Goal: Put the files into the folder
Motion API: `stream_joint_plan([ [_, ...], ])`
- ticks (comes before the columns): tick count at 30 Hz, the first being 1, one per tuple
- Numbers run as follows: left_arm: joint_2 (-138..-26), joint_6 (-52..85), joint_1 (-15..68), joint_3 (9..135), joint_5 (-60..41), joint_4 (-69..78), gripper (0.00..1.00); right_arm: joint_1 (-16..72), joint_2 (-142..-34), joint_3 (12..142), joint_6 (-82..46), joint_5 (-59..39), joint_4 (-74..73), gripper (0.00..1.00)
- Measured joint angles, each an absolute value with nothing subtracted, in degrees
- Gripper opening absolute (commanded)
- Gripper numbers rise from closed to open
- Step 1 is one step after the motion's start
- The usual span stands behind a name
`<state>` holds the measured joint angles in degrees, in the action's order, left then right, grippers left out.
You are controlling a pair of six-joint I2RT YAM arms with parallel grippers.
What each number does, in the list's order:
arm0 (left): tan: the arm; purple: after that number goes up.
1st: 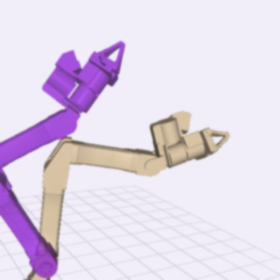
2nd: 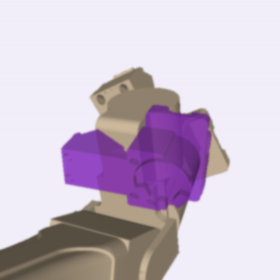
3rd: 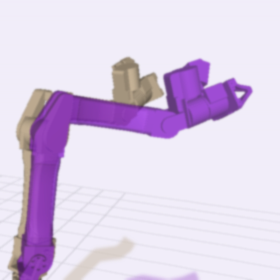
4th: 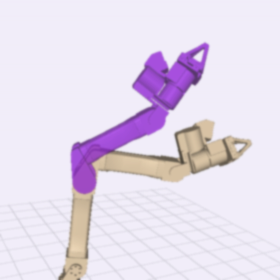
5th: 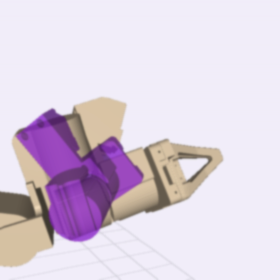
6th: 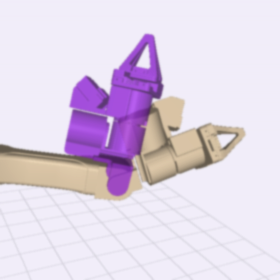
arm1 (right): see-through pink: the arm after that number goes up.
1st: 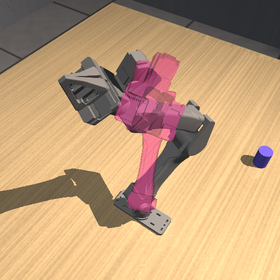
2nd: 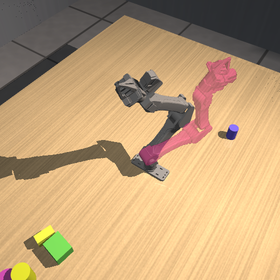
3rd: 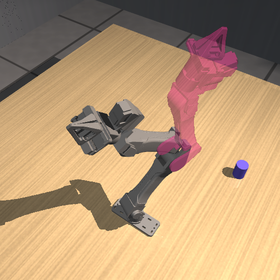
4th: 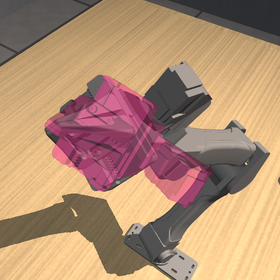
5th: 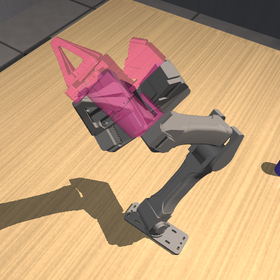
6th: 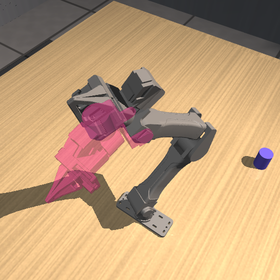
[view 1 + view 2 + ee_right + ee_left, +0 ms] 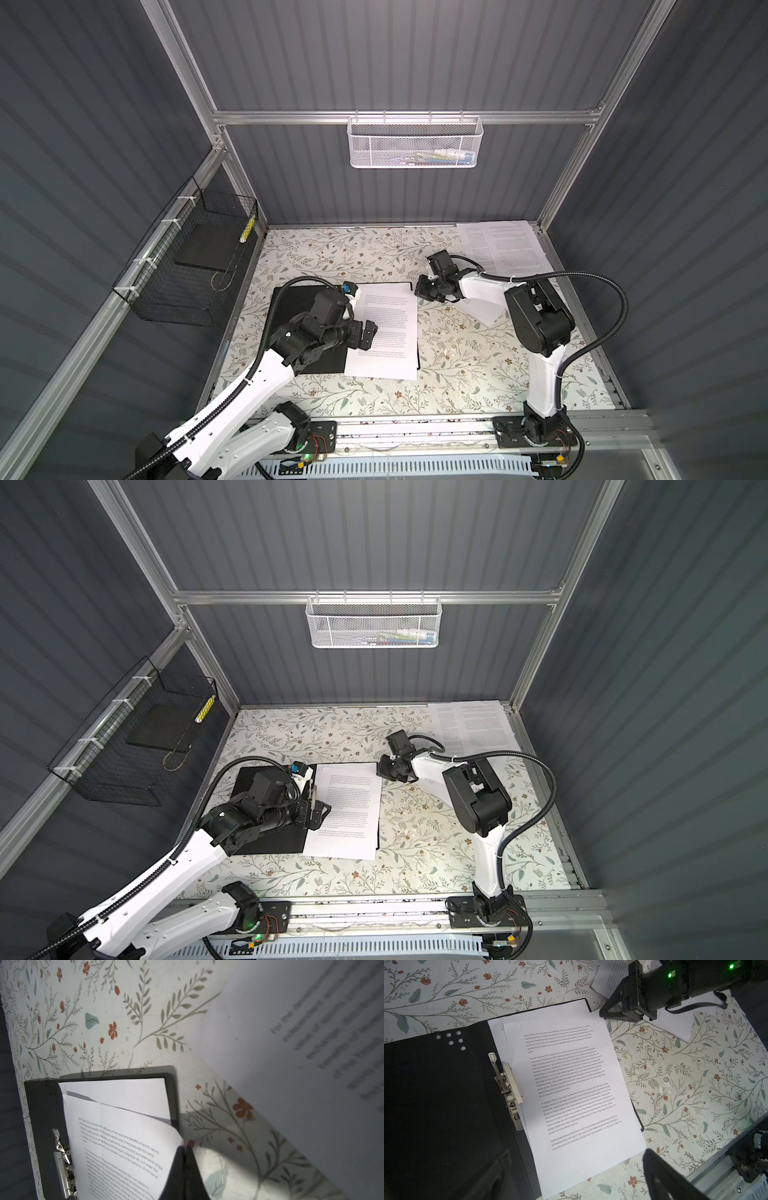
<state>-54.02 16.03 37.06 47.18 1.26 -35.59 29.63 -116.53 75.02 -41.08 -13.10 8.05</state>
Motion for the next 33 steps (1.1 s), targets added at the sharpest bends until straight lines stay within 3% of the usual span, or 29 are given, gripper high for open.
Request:
stream_joint_plan([
  [33,-54.0,16.0,37.1,47.2,0.4,-34.7,1.00,29.8,-120.5,83.2,-42.8,-14.2,10.0,0.00],
])
